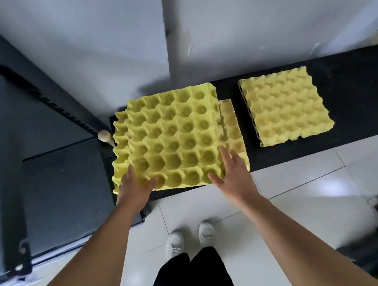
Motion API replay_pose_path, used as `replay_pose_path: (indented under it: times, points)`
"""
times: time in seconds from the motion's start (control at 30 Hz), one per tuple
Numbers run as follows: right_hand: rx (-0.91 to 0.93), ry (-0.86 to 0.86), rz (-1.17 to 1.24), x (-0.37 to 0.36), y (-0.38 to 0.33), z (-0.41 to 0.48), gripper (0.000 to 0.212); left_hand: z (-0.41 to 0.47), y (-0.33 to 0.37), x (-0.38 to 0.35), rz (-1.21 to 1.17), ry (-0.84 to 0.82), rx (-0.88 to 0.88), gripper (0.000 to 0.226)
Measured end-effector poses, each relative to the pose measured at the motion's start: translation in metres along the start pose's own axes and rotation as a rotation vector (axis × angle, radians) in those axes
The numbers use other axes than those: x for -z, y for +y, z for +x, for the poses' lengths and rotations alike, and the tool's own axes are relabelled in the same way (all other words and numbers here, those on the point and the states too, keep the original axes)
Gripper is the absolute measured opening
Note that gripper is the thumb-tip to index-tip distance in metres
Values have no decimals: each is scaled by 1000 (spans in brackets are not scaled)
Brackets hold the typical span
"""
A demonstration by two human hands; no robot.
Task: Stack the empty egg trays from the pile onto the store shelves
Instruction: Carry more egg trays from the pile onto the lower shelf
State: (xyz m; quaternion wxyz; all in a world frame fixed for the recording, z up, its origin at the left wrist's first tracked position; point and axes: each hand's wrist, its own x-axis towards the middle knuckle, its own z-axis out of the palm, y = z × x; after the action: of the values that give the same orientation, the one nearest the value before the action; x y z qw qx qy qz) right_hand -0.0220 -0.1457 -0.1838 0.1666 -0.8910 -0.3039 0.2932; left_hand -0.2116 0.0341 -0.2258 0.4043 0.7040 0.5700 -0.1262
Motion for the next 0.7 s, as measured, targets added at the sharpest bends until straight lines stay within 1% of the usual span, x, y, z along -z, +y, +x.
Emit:
replay_pose_path:
  times: [0.1, 0.17, 0.27, 0.43, 0.53, 0.7]
  points:
    - [20, -3, 61, -10, 6, 12, 88, 19, -6, -13, -75, -2, 53, 102]
    - [35, 9, 104, -14, 6, 14, 90, 24, -8, -17, -128, 41, 70, 98]
    - [19, 41, 184, -13, 2, 15, 91, 22, -7, -13, -140, 129, 72, 92]
    - [27, 111, 230, 1, -10, 12, 90, 3, 8, 5, -202, 177, 33, 90]
    - [20, 125, 281, 13, -16, 6, 87, -12, 21, 19, -220, 209, 28, 89]
    - [51, 179, 314, 43, -24, -12, 81, -50, 40, 41, -231, 221, -16, 90]
